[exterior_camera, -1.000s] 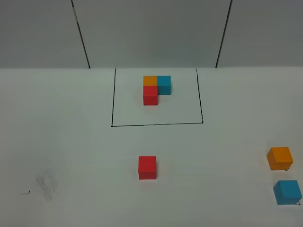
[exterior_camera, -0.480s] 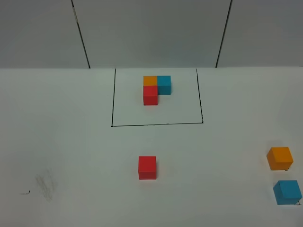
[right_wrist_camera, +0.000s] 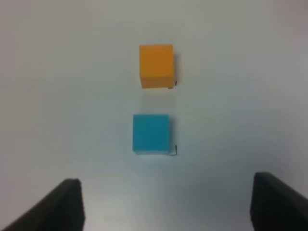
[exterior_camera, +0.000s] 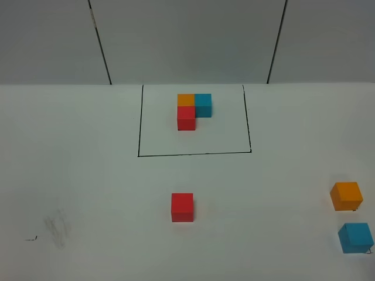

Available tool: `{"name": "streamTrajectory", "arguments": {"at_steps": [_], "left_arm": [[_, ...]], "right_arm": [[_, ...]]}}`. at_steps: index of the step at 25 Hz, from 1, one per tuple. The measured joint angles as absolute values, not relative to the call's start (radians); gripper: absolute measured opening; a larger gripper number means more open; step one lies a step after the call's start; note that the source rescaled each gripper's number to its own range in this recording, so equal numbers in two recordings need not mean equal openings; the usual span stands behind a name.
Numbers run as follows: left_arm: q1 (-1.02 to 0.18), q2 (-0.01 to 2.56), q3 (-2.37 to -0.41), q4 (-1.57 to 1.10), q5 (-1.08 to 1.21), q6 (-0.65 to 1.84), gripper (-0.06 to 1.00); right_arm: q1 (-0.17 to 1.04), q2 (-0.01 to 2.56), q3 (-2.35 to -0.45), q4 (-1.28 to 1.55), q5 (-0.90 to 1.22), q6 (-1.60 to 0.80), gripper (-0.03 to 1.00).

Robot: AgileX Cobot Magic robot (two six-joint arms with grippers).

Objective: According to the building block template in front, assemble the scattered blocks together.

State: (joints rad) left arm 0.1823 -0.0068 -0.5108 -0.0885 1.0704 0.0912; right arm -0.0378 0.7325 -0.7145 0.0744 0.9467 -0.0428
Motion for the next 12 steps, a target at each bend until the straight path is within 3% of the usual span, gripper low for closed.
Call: {"name": "streamTrajectory", "arguments": {"at_steps": [12], "left_arm": [[0.182, -0.007, -0.511, -0.089, 1.07, 0.091, 0.61]], "right_arm": [[-0.038, 0.917, -0.746, 0.074, 0.894, -0.059, 0.49]]}}
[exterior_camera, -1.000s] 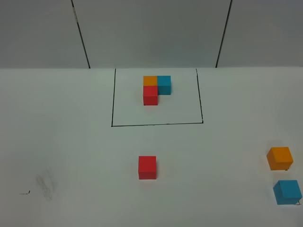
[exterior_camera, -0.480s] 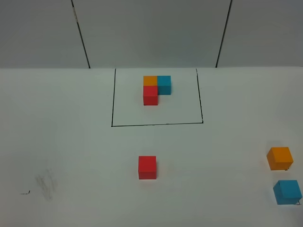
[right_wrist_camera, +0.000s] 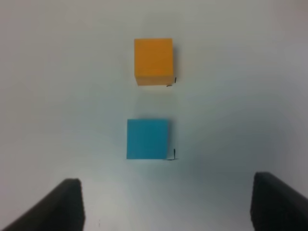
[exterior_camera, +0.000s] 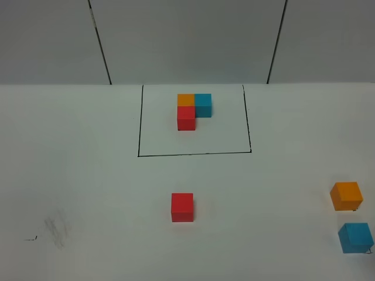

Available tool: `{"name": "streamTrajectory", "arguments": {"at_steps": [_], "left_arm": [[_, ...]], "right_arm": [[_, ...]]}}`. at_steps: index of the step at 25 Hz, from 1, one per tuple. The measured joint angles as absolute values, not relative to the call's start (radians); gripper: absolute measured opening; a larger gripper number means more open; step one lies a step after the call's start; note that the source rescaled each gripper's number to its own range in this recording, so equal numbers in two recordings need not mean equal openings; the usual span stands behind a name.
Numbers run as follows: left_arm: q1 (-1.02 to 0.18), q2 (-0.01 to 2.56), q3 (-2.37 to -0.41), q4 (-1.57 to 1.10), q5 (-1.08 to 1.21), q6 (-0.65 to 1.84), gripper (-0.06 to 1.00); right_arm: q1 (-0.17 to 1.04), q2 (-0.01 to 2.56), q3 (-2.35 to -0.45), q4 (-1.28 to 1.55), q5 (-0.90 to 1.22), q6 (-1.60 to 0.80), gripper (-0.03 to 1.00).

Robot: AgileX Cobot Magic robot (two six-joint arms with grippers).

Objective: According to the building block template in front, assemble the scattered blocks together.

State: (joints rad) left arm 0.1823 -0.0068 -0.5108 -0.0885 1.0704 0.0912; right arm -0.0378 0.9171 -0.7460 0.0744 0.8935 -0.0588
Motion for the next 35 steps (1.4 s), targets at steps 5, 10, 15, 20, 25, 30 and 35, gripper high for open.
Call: {"name": "streamTrajectory", "arguments": {"at_steps": [5, 10, 15, 20, 25, 30, 35], "left_arm": [[0.182, -0.007, -0.511, -0.089, 1.07, 0.091, 0.61], [0.182, -0.007, -0.511, -0.089, 1.07, 0.091, 0.61], [0.182, -0.007, -0.511, -0.089, 1.07, 0.089, 0.61], [0.182, -0.007, -0.511, -0.089, 1.07, 0.089, 0.61], [0.182, -0.007, -0.511, -0.089, 1.07, 0.09, 0.61], [0.182, -0.007, -0.511, -0.089, 1.07, 0.09, 0.61], [0.182, -0.007, -0.511, -0.089, 1.07, 0.09, 0.61]], "right_arm": [[-0.038, 0.996, -0.825, 0.077, 0.889, -0.078, 0.49], [-0.038, 1.078, -0.864, 0.078, 0.885, -0.087, 0.49], [-0.038, 1.18, -0.882, 0.098, 0.882, -0.103, 0.49], [-0.038, 1.279, -0.926, 0.112, 0.873, -0.131, 0.49], [-0.038, 1.359, -0.993, 0.161, 0.871, -0.176, 0.49], [-0.038, 1.441, -1.018, 0.178, 0.849, -0.186, 0.49], [-0.038, 1.548, -1.023, 0.178, 0.811, -0.188, 0.42]]}}
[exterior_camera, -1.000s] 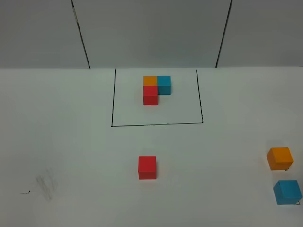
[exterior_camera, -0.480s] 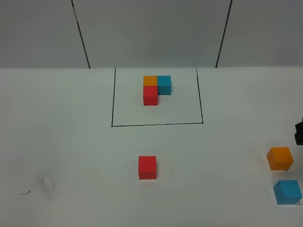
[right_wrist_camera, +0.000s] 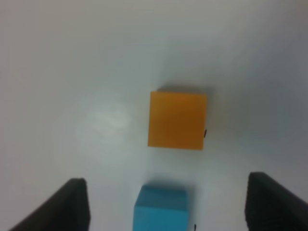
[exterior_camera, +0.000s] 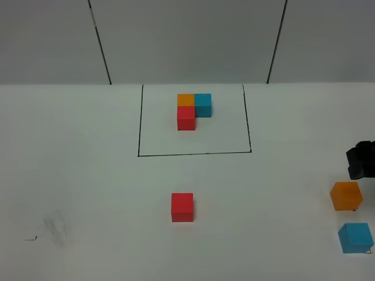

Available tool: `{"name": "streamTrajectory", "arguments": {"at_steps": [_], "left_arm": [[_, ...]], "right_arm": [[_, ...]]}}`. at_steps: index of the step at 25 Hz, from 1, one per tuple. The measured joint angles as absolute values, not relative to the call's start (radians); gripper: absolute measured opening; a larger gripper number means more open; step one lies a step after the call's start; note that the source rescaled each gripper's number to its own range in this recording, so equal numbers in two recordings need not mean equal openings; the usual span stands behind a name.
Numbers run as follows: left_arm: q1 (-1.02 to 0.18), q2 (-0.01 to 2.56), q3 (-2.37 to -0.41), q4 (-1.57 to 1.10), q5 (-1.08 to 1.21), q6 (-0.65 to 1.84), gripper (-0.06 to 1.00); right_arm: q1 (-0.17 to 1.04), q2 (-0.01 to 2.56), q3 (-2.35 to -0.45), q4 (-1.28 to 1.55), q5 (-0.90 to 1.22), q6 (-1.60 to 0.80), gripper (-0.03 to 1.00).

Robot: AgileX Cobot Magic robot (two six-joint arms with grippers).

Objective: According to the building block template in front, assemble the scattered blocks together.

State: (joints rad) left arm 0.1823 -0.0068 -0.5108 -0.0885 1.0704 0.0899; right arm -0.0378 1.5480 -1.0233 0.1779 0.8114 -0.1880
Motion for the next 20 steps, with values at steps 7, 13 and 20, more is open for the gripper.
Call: {"name": "streamTrajectory", "arguments": {"at_steps": [7, 13, 20], "left_arm": [[0.182, -0.007, -0.511, -0.089, 1.07, 0.09, 0.61], [0.182, -0.007, -0.511, -0.089, 1.07, 0.09, 0.61], [0.182, -0.007, -0.511, -0.089, 1.07, 0.09, 0.61]], "right_arm": [[-0.038, 1.652, -1.023, 0.195, 0.752, -0.218, 0.32], [-0.038, 1.694, -1.024, 0.201, 0.722, -0.228, 0.31], [-0.038, 1.728, -1.024, 0.201, 0.7, -0.267, 0.37]]}}
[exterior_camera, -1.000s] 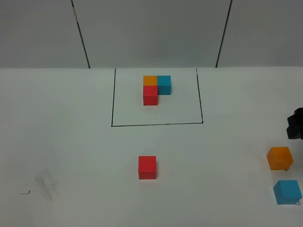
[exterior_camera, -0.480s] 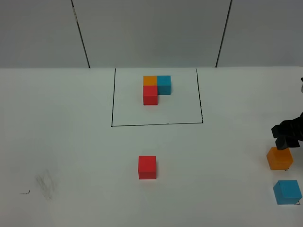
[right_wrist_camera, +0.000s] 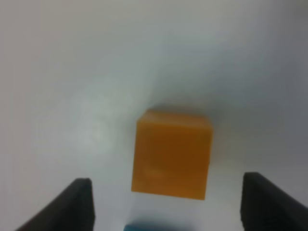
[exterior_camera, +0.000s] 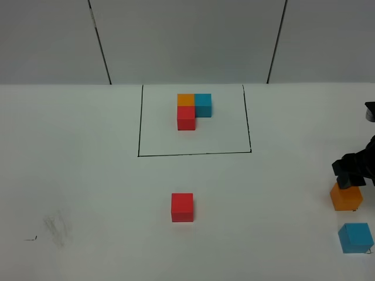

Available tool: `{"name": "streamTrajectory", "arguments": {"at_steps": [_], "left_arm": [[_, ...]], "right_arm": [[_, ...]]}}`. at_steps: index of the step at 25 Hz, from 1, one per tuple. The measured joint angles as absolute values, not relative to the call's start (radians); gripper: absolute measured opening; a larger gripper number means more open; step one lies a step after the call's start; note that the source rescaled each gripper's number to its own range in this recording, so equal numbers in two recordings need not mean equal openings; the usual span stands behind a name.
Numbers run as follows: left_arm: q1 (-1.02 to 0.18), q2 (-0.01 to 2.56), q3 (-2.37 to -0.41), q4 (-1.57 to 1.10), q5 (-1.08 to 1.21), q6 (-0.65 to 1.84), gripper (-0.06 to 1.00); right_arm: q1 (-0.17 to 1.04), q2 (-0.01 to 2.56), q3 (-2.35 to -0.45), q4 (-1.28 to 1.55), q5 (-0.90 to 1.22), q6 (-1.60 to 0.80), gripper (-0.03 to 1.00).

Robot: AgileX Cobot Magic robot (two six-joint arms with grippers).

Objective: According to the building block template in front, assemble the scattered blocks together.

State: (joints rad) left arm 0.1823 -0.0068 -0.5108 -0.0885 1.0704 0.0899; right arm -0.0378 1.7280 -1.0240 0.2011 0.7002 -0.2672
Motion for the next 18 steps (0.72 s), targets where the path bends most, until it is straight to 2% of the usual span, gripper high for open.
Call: {"name": "streamTrajectory", "arguments": {"at_steps": [6, 18], "left_arm": [[0.182, -0.007, -0.511, -0.089, 1.07, 0.09, 0.61], [0.182, -0.007, -0.511, -0.089, 1.07, 0.09, 0.61]], "right_arm": [[-0.038, 1.778, -1.024, 0.201, 0.694, -0.27, 0.5], [-0.038, 1.817, -1.025, 0.205, 0.651, -0.27, 0.51]]}}
